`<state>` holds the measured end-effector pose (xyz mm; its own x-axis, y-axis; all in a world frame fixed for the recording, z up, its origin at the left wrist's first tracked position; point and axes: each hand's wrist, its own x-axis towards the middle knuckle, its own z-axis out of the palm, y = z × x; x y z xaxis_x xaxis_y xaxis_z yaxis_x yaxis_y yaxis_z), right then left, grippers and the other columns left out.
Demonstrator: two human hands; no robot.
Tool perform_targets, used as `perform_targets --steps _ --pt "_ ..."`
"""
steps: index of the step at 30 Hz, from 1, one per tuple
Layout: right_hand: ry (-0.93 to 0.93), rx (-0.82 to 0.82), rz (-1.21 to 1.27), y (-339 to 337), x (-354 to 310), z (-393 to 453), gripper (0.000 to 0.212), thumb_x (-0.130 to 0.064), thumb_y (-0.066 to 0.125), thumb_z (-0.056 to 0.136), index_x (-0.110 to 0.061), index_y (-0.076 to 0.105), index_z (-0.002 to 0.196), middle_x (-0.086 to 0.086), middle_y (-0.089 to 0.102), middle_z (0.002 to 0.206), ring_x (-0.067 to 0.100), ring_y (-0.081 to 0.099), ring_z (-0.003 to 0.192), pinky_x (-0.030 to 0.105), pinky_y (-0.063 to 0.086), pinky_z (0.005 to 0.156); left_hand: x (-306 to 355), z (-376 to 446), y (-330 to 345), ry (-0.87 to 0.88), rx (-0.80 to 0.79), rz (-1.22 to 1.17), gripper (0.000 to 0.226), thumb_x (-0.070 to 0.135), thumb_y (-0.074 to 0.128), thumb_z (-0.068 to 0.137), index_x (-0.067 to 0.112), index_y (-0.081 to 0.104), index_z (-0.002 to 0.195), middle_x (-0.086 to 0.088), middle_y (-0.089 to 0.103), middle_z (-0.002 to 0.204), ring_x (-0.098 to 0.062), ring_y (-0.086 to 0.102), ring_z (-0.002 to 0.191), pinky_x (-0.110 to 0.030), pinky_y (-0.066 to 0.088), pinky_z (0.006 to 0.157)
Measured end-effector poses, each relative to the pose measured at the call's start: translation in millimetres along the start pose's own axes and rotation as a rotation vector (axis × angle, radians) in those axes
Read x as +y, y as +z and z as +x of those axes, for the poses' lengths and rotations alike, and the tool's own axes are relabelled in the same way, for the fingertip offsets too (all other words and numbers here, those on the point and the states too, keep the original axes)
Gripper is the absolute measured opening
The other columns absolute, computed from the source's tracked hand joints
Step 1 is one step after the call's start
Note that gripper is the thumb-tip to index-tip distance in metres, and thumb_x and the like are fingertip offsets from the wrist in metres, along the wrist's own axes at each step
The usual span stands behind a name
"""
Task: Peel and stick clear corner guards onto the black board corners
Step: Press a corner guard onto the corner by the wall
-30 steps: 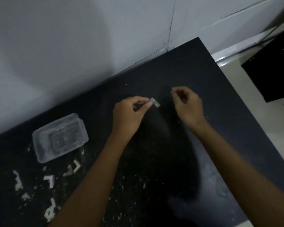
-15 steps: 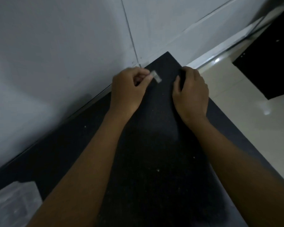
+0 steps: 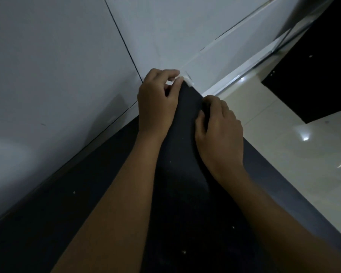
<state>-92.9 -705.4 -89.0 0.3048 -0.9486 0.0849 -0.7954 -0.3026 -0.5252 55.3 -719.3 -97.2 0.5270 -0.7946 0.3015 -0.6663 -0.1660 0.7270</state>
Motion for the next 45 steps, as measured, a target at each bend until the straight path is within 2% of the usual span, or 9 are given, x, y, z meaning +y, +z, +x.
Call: perform_targets --steps 4,8,13,16,21,27,32,39,45 --pt "-0.006 0.019 0.004 3 1 0 0.023 -0.026 0.042 0.101 -0.019 0.05 0.121 0.0 0.06 0.11 0.018 0.053 0.084 0.038 0.043 0.076 -3 0 3 0.015 -0.001 0.047 0.02 0.029 0.063 0.099 0.017 0.077 0.106 0.001 0.069 0.103 -0.007 0.065 0.083 -0.03 0.057 0.076" --pt "-0.006 0.029 -0.002 4 2 0 0.024 -0.027 0.042 0.1 -0.019 0.05 0.122 -0.001 0.06 0.11 0.018 0.053 0.083 0.038 0.042 0.074 -5 1 6 0.02 -0.009 0.123 0.019 0.027 0.061 0.099 0.018 0.077 0.101 0.002 0.067 0.096 -0.007 0.064 0.077 -0.01 0.043 0.067" --pt "0.001 0.031 0.011 7 2 0 0.026 -0.028 0.042 0.1 -0.02 0.049 0.124 -0.002 0.06 0.11 0.018 0.054 0.082 0.041 0.044 0.076 -6 3 7 0.004 -0.007 0.111 0.017 0.027 0.062 0.095 0.021 0.077 0.097 0.002 0.069 0.091 -0.01 0.065 0.075 -0.027 0.054 0.072" --pt "0.003 0.032 0.021 7 1 1 0.024 -0.027 0.042 0.1 -0.021 0.048 0.123 -0.001 0.061 0.109 0.018 0.054 0.081 0.041 0.045 0.076 -5 4 5 -0.005 -0.009 0.079 0.014 0.028 0.065 0.093 0.022 0.077 0.099 0.004 0.069 0.092 -0.005 0.064 0.075 -0.025 0.055 0.073" --pt "0.011 0.037 0.031 4 -1 0 0.026 -0.028 0.042 0.1 -0.02 0.048 0.124 0.0 0.061 0.108 0.018 0.053 0.08 0.04 0.044 0.075 -2 4 4 -0.041 -0.116 0.051 0.025 0.028 0.061 0.096 0.031 0.073 0.118 0.007 0.058 0.098 -0.005 0.061 0.085 -0.023 0.055 0.078" --pt "0.022 0.032 0.024 5 -1 0 0.024 -0.028 0.042 0.1 -0.02 0.049 0.122 -0.001 0.061 0.106 0.017 0.051 0.079 0.038 0.043 0.075 2 5 4 -0.126 -0.179 0.044 0.026 0.028 0.059 0.093 0.037 0.073 0.113 0.007 0.056 0.099 -0.008 0.061 0.086 -0.028 0.056 0.074" --pt "0.017 0.038 0.026 4 -1 0 0.026 -0.027 0.042 0.1 -0.02 0.048 0.125 0.0 0.062 0.107 0.017 0.053 0.08 0.036 0.04 0.075 9 7 4 -0.252 -0.144 0.01 0.017 0.049 0.058 0.091 0.043 0.074 0.088 0.01 0.061 0.089 -0.003 0.06 0.081 -0.023 0.049 0.068" --pt "0.016 0.038 0.016 4 -2 -1 0.029 -0.026 0.042 0.1 -0.018 0.048 0.127 0.001 0.063 0.111 0.019 0.055 0.08 0.039 0.044 0.074 10 9 8 -0.279 -0.131 0.035 0.034 0.07 0.061 0.082 0.043 0.075 0.096 0.011 0.066 0.088 -0.002 0.063 0.079 -0.028 0.056 0.073" --pt "0.006 0.044 0.007 4 -1 0 0.029 -0.027 0.041 0.1 -0.019 0.048 0.128 0.002 0.062 0.111 0.019 0.054 0.08 0.038 0.043 0.073 9 8 8 -0.258 -0.136 0.075 0.036 0.067 0.069 0.079 0.042 0.075 0.103 0.013 0.066 0.09 -0.002 0.063 0.08 -0.024 0.053 0.07"
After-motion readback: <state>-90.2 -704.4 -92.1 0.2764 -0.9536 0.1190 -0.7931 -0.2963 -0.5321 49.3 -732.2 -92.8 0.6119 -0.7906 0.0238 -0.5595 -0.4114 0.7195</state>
